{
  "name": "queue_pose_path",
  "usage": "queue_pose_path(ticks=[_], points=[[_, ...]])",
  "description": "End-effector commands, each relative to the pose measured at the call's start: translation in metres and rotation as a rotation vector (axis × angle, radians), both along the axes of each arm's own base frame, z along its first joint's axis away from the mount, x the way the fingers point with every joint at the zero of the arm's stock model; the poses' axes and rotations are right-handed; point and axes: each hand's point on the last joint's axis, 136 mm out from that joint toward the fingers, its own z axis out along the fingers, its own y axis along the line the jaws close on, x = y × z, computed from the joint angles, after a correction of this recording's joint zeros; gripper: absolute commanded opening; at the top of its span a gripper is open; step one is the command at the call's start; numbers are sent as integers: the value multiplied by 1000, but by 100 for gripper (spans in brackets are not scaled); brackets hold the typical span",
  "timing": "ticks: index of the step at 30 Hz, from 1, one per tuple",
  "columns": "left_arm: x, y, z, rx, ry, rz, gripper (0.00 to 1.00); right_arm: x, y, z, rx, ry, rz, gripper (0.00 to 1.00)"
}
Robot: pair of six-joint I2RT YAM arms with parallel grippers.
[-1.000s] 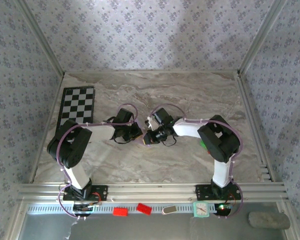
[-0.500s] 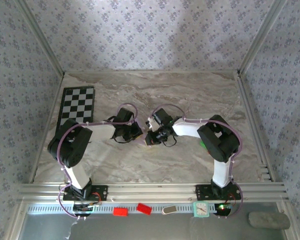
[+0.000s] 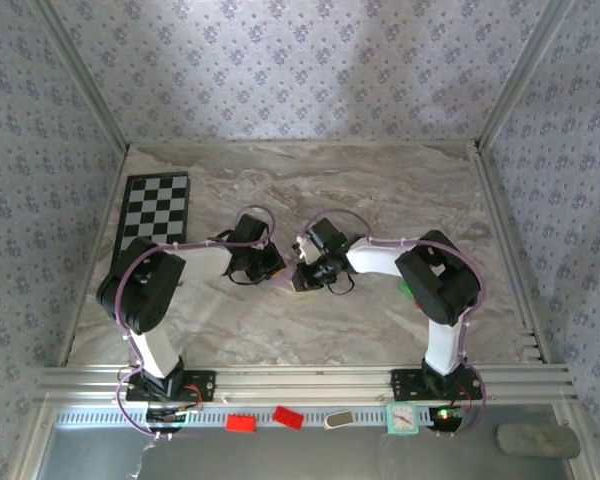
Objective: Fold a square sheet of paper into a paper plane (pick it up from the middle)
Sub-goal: Fourth fold the wing at the center of the table.
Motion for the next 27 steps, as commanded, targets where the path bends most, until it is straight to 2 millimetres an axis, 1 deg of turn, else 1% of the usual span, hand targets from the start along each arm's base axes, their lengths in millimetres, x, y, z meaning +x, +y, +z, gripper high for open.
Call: queue_pose_path(ticks=[1, 4, 7, 12, 15, 21, 24, 27], points=[[-33, 48, -56, 217, 178, 68, 9, -36, -34, -23, -90, 111, 2, 7], [-33, 47, -57, 209, 179, 67, 9, -44, -43, -19, -76, 118, -12, 7], [-32, 44, -56, 197, 178, 63, 8, -42, -47, -10, -43, 109, -35, 7], [-31, 40, -53, 176, 173, 59, 9, -19, -32, 26, 38, 17, -63, 7], [-30, 38, -51, 163, 170, 57, 8, -5, -19, 37, 75, -16, -77, 6], [-28, 34, -48, 138, 166, 57, 9, 10, 8, 36, 84, -40, -67, 4], [-28, 32, -46, 129, 165, 56, 9, 13, 14, 26, 59, -33, -65, 3], [-27, 30, -43, 114, 161, 54, 9, 16, 13, 16, 37, -27, -70, 3]])
